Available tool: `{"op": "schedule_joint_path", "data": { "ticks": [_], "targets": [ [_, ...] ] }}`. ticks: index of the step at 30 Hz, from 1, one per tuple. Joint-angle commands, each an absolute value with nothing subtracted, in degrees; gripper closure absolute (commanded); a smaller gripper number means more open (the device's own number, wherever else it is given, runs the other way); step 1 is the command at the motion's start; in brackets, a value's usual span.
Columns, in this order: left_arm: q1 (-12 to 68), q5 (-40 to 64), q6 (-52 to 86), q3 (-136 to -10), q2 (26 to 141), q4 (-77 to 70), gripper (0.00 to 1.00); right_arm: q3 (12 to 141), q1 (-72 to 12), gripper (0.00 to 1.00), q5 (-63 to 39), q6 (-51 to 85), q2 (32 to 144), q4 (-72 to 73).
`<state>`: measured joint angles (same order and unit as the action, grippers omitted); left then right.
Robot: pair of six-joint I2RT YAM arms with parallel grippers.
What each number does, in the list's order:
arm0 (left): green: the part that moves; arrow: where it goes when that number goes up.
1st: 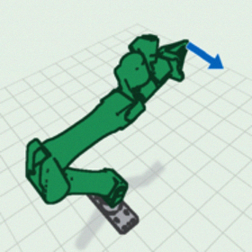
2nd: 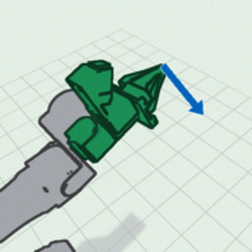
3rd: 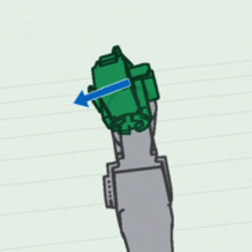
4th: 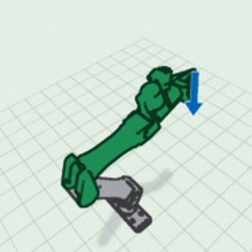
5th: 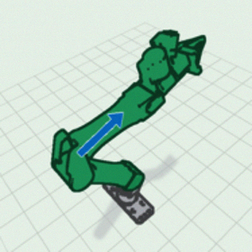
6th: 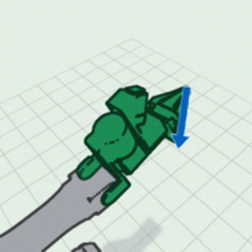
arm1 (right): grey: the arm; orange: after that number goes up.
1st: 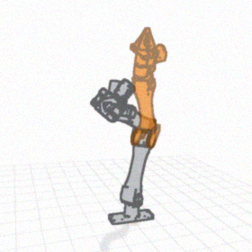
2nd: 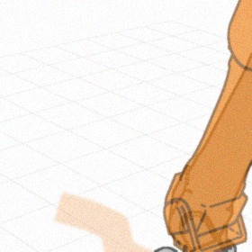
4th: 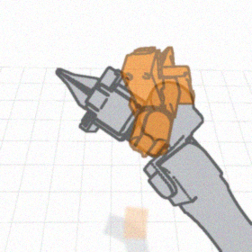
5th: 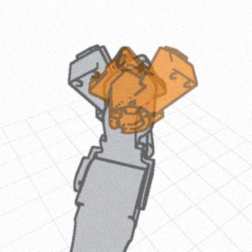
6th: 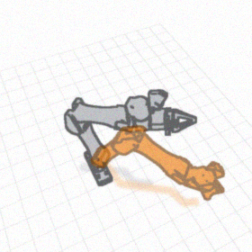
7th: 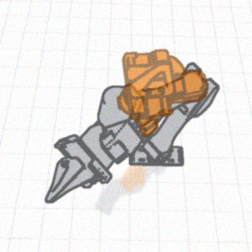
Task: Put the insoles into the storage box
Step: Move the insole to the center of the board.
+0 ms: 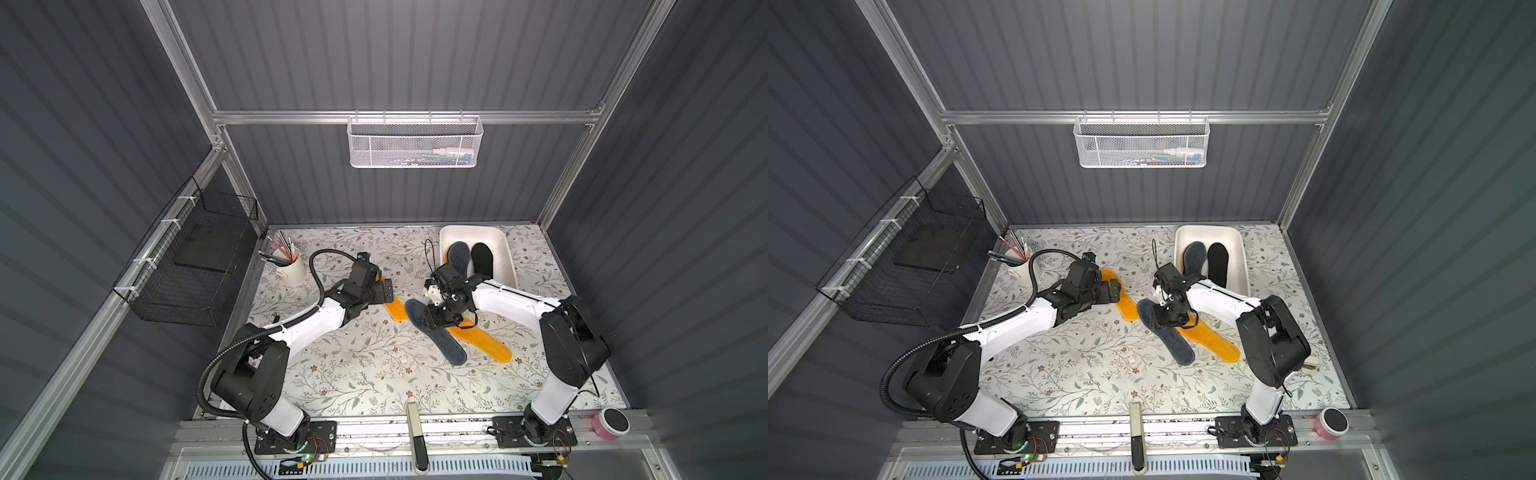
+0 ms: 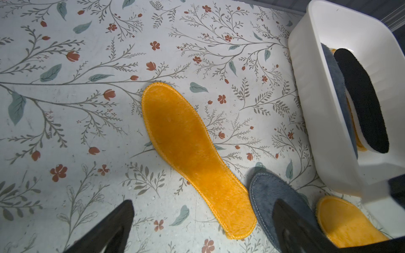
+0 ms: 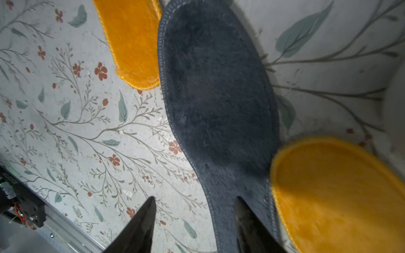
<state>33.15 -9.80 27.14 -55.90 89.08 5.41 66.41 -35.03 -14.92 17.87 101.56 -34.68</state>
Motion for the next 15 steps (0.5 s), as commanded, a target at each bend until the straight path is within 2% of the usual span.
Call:
{"op": "schedule_joint_path", "data": {
  "ticks": [1,15],
  "targets": [
    [32.5,-9.9,28.2,-56.5,88.4,7.2,0.0,67.9,-35.9,0.43,-12.6,19.6,103.5,-34.8],
    [32.0,-11.5,28.7,-55.6,85.8,8.5,0.0,71.5,-42.7,0.43,-22.7,25.7,110.3,-26.0]
  ]
}}
